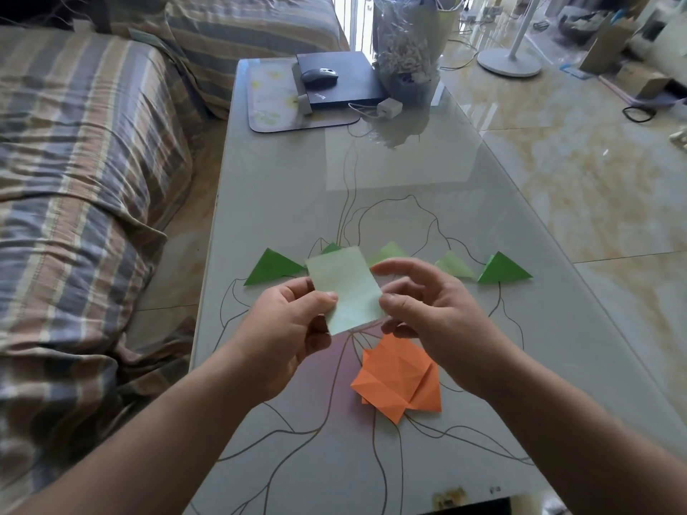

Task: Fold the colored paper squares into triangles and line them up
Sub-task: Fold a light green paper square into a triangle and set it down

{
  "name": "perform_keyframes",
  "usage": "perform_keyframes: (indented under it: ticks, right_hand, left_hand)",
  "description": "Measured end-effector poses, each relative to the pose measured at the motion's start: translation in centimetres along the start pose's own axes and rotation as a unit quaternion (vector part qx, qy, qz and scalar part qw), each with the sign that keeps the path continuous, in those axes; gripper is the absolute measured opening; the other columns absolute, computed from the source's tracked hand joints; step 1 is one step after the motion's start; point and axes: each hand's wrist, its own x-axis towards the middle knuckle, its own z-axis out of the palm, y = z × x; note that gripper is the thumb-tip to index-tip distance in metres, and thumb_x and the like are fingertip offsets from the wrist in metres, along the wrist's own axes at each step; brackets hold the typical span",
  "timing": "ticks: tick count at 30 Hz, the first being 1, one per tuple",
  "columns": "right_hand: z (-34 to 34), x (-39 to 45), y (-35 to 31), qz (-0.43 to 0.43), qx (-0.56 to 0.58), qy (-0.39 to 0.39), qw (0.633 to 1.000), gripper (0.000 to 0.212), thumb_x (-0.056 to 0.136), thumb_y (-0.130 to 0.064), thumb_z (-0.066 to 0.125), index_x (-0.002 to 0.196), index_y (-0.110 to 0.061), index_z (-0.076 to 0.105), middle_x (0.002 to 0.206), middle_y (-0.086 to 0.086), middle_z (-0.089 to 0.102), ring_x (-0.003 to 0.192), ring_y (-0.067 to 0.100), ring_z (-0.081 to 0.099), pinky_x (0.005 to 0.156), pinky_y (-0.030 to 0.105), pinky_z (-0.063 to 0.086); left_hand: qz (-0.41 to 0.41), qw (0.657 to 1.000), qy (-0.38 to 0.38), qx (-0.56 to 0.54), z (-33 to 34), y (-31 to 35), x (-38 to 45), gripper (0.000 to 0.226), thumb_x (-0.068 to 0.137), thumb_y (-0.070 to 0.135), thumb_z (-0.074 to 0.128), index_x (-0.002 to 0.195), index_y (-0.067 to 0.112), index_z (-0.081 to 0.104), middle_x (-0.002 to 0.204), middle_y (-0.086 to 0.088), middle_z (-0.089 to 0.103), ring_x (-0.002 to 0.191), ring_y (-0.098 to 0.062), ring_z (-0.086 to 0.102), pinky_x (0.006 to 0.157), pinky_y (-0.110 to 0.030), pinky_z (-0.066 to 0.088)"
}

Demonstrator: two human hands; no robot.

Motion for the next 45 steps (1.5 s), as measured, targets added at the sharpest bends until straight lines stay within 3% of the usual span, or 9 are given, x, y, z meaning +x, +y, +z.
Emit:
perform_keyframes:
  ticks: [5, 9, 12, 16, 21, 26, 33, 39, 45]
  right_hand:
    - [-0.6, -0.3, -0.5, 0.024, -0.056, -0.106, 0.992, 0.046, 0.077, -0.002, 0.047, 0.112, -0.012, 0.076, 0.079, 0.005, 0.073, 0.08, 0.017, 0.068, 0.077, 0.028, 0.051]
    - [-0.7, 0.0, 0.8, -0.032, -0.162, -0.112, 0.98, 0.042, 0.083, -0.002, 0.06, 0.101, -0.033, 0.08, 0.082, 0.011, 0.071, 0.07, 0.044, 0.059, 0.067, 0.049, 0.052]
    - [-0.6, 0.1, 1.4, -0.063, -0.19, -0.114, 0.973, 0.024, 0.087, -0.012, 0.078, 0.099, -0.033, 0.08, 0.089, 0.003, 0.076, 0.077, 0.034, 0.064, 0.08, 0.049, 0.059]
    - [-0.1, -0.1, 1.2, -0.062, -0.182, -0.128, 0.973, 0.015, 0.087, -0.013, 0.082, 0.091, -0.028, 0.081, 0.089, -0.006, 0.078, 0.077, 0.014, 0.066, 0.081, 0.034, 0.058]
    - [0.3, 0.2, 1.8, -0.046, -0.091, -0.085, 0.991, 0.035, 0.079, -0.049, 0.085, 0.093, -0.017, 0.08, 0.084, 0.036, 0.063, 0.074, 0.026, 0.051, 0.07, 0.048, 0.046]
    - [0.1, 0.6, 1.3, 0.0, 0.009, -0.025, 1.0, 0.018, 0.078, -0.029, 0.087, 0.076, -0.016, 0.075, 0.072, 0.012, 0.068, 0.073, 0.026, 0.058, 0.071, 0.04, 0.046]
    - [0.3, 0.7, 1.8, 0.044, 0.003, -0.039, 0.998, 0.033, 0.07, -0.031, 0.095, 0.079, -0.008, 0.072, 0.075, 0.017, 0.061, 0.073, 0.03, 0.046, 0.072, 0.045, 0.036]
    - [0.7, 0.3, 1.2, -0.039, -0.037, -0.041, 0.998, 0.025, 0.071, -0.022, 0.09, 0.081, -0.004, 0.076, 0.089, 0.026, 0.071, 0.079, 0.027, 0.065, 0.078, 0.048, 0.055]
    - [0.7, 0.1, 1.4, -0.102, -0.092, -0.037, 0.99, 0.018, 0.063, -0.015, 0.091, 0.074, -0.027, 0.082, 0.087, -0.005, 0.077, 0.081, 0.014, 0.076, 0.075, 0.026, 0.058]
  left_hand:
    - [0.003, 0.995, -0.064, 0.074, -1.1, 0.6, 0.0, 0.021, 0.099, 0.006, 0.063, 0.115, 0.011, 0.075, 0.101, -0.006, 0.077, 0.077, -0.013, 0.057, 0.059, -0.018, 0.049]
    - [-0.024, 0.989, -0.115, 0.092, -1.7, 1.0, -0.1, 0.024, 0.098, 0.01, 0.065, 0.118, 0.011, 0.076, 0.109, -0.009, 0.077, 0.083, -0.015, 0.062, 0.068, -0.023, 0.051]
    - [-0.018, 0.987, -0.132, 0.091, -1.7, 1.0, -0.1, 0.024, 0.099, 0.011, 0.061, 0.118, 0.009, 0.075, 0.116, -0.015, 0.076, 0.101, -0.029, 0.071, 0.089, -0.038, 0.058]
    - [-0.002, 0.989, -0.108, 0.097, -1.2, 0.9, -0.4, 0.02, 0.098, 0.008, 0.063, 0.112, 0.017, 0.073, 0.107, -0.011, 0.079, 0.095, -0.023, 0.076, 0.078, -0.033, 0.064]
    - [0.017, 0.989, -0.107, 0.102, -1.2, 0.5, -0.2, 0.036, 0.088, 0.023, 0.069, 0.123, 0.014, 0.07, 0.11, -0.012, 0.078, 0.094, -0.024, 0.075, 0.075, -0.032, 0.06]
    - [0.037, 0.993, -0.09, 0.067, -0.9, 0.5, -0.2, 0.036, 0.084, 0.022, 0.069, 0.12, 0.019, 0.071, 0.101, -0.008, 0.08, 0.084, -0.017, 0.075, 0.071, -0.027, 0.06]
    - [0.053, 0.984, -0.156, 0.073, -0.9, 0.5, -0.6, 0.044, 0.095, -0.015, 0.054, 0.126, 0.014, 0.066, 0.117, -0.009, 0.077, 0.11, -0.022, 0.073, 0.09, -0.027, 0.059]
    - [0.047, 0.995, -0.09, -0.024, -1.0, 0.4, -0.1, 0.049, 0.093, -0.014, 0.058, 0.132, 0.014, 0.064, 0.123, -0.014, 0.074, 0.115, -0.031, 0.071, 0.09, -0.031, 0.06]
    - [0.057, 0.992, -0.039, -0.107, -1.0, 0.7, 0.0, 0.049, 0.072, -0.002, 0.072, 0.119, 0.01, 0.069, 0.105, -0.016, 0.074, 0.098, -0.029, 0.074, 0.08, -0.032, 0.063]
